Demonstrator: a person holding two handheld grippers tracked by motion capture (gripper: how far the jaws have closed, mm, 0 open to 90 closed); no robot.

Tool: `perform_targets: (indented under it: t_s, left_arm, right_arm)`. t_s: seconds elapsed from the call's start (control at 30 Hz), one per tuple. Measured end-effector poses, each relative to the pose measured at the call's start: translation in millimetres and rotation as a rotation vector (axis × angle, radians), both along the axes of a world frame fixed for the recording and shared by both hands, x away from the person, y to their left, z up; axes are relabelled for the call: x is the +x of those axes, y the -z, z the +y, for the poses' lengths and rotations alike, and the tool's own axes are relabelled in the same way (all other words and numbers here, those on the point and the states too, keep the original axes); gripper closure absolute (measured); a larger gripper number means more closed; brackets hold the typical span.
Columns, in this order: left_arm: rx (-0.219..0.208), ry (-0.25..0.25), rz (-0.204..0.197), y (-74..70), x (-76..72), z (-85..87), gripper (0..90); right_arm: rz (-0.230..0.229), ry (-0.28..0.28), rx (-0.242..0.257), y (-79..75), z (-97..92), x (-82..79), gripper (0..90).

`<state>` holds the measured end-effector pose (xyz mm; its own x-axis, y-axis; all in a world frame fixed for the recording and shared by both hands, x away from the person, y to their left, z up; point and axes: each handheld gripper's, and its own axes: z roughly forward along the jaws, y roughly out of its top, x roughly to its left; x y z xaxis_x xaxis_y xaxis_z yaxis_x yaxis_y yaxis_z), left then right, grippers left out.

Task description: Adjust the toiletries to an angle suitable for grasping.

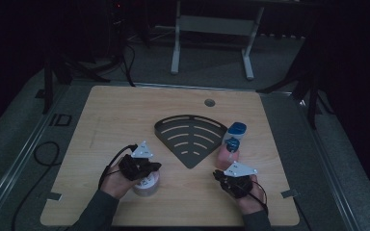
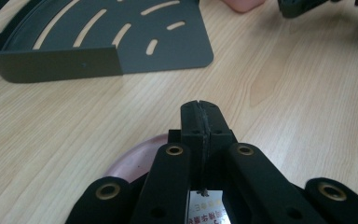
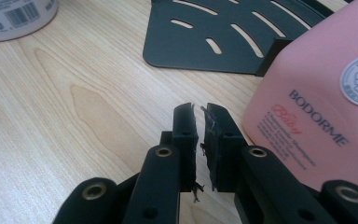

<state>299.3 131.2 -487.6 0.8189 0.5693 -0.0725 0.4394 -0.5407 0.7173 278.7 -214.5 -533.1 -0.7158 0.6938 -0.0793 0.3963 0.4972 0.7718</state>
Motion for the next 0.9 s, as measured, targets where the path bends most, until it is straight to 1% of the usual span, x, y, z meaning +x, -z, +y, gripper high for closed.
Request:
perform_targets:
  t_s: [0.13,0.43,0.57,0.6,0.63,0.67,0.73,0.8,0.87,0.9]
  left_arm:
    - [-0.01,0.007,-0.006,1.0,6.5,-7.8,89.8]
    - [-0.034,0.046,-0.004,2.6,25.6,-45.2,89.8]
    - [-0.039,0.055,-0.018,3.4,30.4,-60.8,89.7]
    - [-0.039,0.055,-0.018,3.4,30.4,-60.8,89.7]
    - [-0.04,0.057,-0.027,3.8,32.1,-65.4,89.5]
    - [-0.034,0.054,-0.032,3.5,33.5,-67.3,89.2]
    - [-0.032,0.052,-0.033,2.8,33.9,-66.4,80.8]
    - [-0.065,0.046,-0.041,-3.3,31.0,-55.4,76.6]
    - [-0.078,0.026,-0.047,-7.6,28.5,-44.8,69.3]
    - [-0.086,0.013,-0.054,-10.3,26.7,-35.6,67.0]
  right_arm:
    - [0.0,-0.009,-0.002,0.6,2.5,0.1,82.3]
    - [0.003,-0.027,-0.002,-0.3,6.1,0.8,80.1]
    - [0.006,-0.025,0.008,-1.3,7.0,1.8,77.4]
    - [0.006,-0.025,0.008,-1.3,7.0,1.8,77.4]
    - [0.016,-0.016,0.021,-2.8,7.9,2.2,74.9]
    - [0.02,-0.018,0.026,-3.1,8.3,2.6,74.9]
    - [0.026,-0.022,0.034,-4.0,9.6,3.2,73.6]
    - [0.036,-0.021,0.047,-4.7,10.8,4.3,71.5]
    - [0.04,-0.012,0.054,-5.2,12.6,5.8,69.0]
    - [0.044,-0.012,0.054,-5.5,13.6,6.7,67.1]
